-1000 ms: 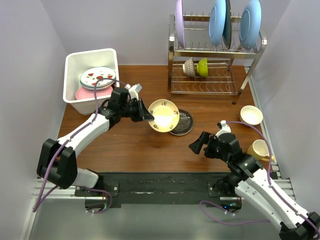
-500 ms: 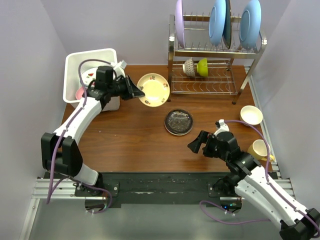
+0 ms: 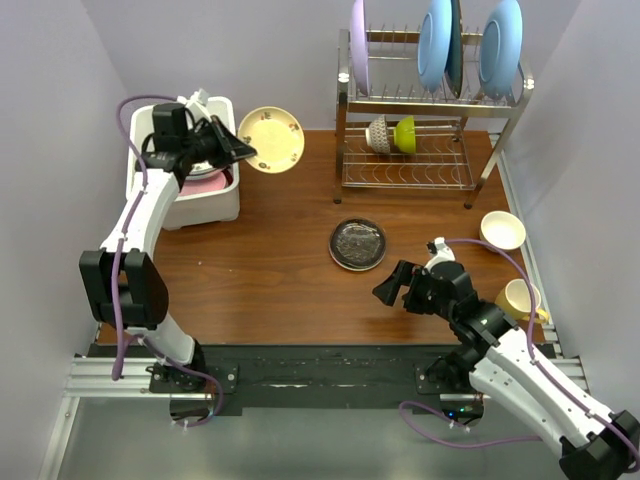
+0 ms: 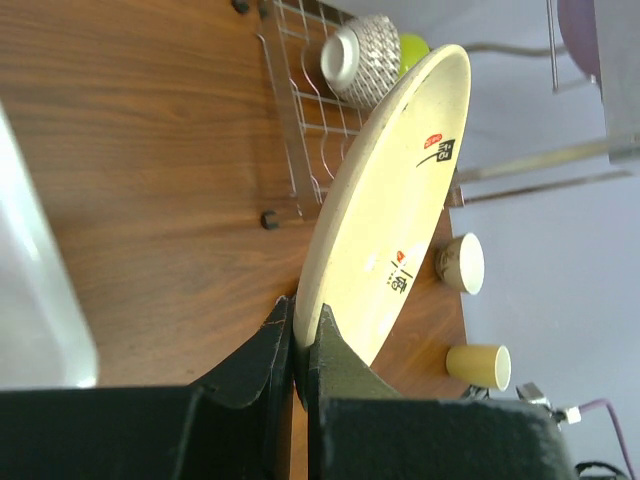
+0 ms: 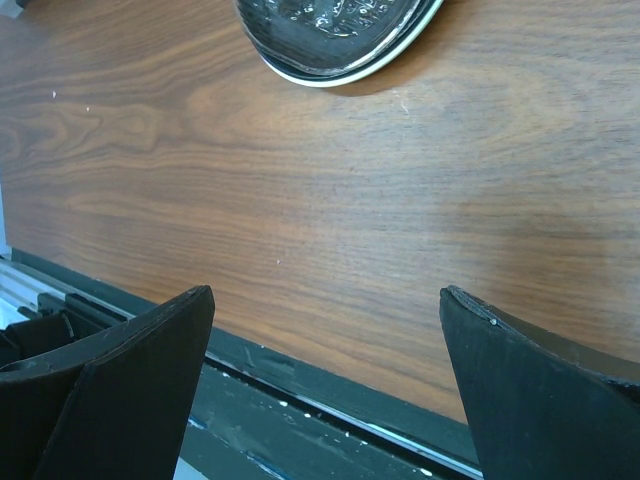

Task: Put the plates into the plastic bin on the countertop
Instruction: Place the plate in the plastic bin.

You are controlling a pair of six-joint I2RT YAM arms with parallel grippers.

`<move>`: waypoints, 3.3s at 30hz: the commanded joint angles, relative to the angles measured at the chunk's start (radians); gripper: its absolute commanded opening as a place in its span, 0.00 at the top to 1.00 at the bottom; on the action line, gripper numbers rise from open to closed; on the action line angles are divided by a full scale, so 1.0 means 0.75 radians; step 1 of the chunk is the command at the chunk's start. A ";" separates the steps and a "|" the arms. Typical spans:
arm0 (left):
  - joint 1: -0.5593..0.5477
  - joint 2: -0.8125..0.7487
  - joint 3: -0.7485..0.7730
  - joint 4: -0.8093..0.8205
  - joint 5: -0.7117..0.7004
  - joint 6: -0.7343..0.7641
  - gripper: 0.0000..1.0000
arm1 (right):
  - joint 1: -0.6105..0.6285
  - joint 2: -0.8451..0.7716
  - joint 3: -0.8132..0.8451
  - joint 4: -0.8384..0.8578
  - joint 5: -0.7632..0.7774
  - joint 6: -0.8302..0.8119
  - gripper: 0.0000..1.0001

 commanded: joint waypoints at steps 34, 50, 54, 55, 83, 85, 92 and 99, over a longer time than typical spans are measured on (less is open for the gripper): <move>0.473 0.193 0.060 0.163 -0.295 -0.238 1.00 | 0.007 0.096 -0.055 0.121 -0.039 0.015 0.01; 0.469 0.396 0.126 0.138 -0.264 -0.236 1.00 | 0.007 0.139 -0.069 0.164 -0.056 0.013 0.01; 0.463 0.445 0.167 0.116 -0.246 -0.211 1.00 | 0.007 0.152 -0.067 0.170 -0.064 0.011 0.01; 0.463 0.451 0.183 0.108 -0.248 -0.207 1.00 | 0.007 0.150 -0.067 0.170 -0.064 0.011 0.01; 0.440 0.433 0.067 -0.009 -0.148 -0.126 0.53 | 0.005 0.188 -0.063 0.215 -0.094 0.015 0.01; 0.440 0.398 0.010 0.007 -0.148 -0.126 0.49 | 0.007 0.190 -0.063 0.230 -0.105 0.017 0.01; 0.440 0.243 -0.048 -0.035 -0.170 -0.050 0.30 | 0.007 0.213 -0.053 0.240 -0.121 0.017 0.01; 0.438 -0.001 -0.144 0.014 -0.156 -0.021 0.19 | 0.005 0.197 -0.047 0.226 -0.115 0.023 0.01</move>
